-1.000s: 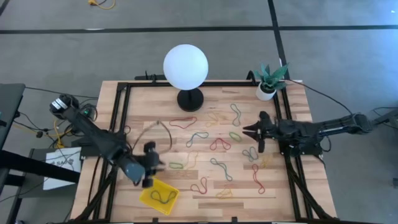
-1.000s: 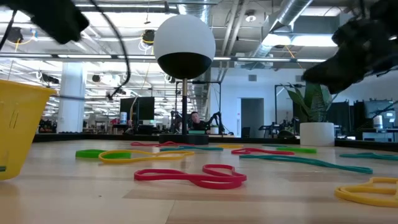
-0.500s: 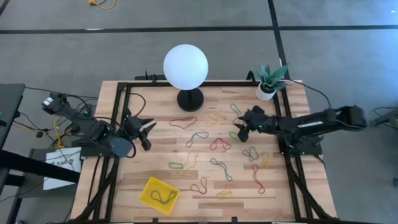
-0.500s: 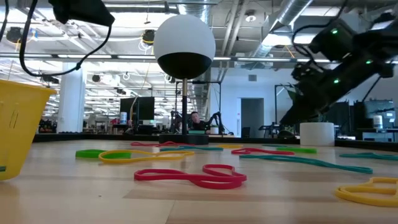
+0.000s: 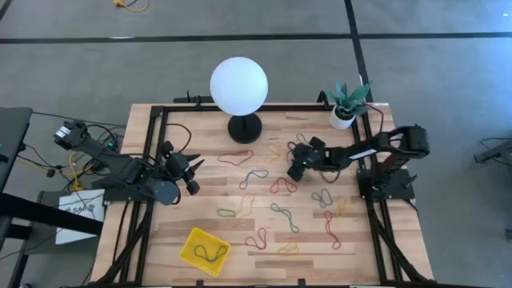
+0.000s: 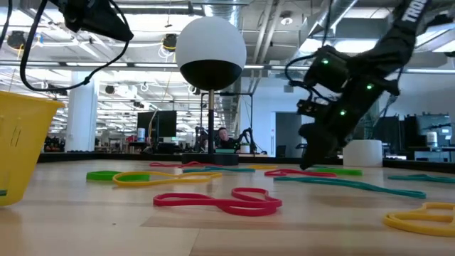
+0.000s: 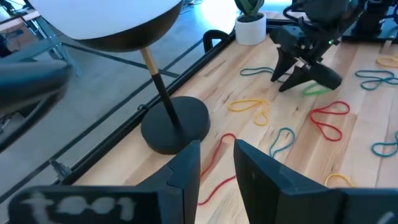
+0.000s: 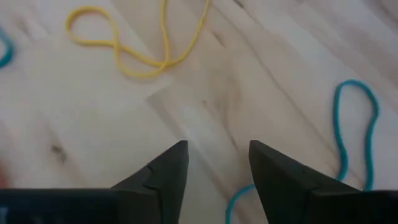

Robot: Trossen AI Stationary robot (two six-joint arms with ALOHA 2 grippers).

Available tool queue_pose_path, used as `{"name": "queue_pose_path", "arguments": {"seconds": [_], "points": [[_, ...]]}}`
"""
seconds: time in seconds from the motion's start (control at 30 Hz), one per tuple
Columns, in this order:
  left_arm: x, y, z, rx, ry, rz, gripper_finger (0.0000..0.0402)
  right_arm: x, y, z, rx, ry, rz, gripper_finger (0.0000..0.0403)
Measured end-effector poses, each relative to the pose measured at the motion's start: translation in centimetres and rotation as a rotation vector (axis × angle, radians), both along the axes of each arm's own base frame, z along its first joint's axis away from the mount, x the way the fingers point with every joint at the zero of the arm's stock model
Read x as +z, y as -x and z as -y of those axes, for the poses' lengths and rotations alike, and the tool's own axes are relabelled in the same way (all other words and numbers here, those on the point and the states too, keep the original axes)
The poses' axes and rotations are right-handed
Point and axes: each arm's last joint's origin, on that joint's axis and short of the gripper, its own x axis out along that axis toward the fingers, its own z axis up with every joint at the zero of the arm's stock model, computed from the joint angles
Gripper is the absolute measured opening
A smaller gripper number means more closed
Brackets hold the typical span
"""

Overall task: Pick and place items into bin
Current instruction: Put the blue rubber band into the yellow bin

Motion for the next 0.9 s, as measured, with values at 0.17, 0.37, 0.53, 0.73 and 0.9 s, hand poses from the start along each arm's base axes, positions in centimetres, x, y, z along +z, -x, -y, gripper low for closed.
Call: {"name": "queue_pose_path", "arguments": {"seconds": [0.17,0.37,0.53,0.73,0.9], "points": [[-0.1,0.2,-0.1,-0.017,0.008,-0.030,0.0088,1.0,-1.3,-0.3,0.004,0.007,-0.086,0.0185],[-0.3,0.3,-0.1,-0.003,0.072,-0.013,0.0088,3.2,-1.1,-0.2,-0.206,-0.071,-0.046,0.0191],[-0.4,0.3,0.0,-0.011,0.136,-0.004,0.0088,3.1,-0.7,0.2,-0.348,-0.126,-0.008,0.0187],[-0.4,0.3,0.1,-0.011,0.154,0.001,0.0088,1.4,-1.0,0.3,-0.418,-0.154,-0.024,0.0187],[-0.4,0.2,0.1,-0.010,0.155,0.002,0.0088,0.3,-1.3,0.5,-0.450,-0.081,-0.046,0.0189]]}}
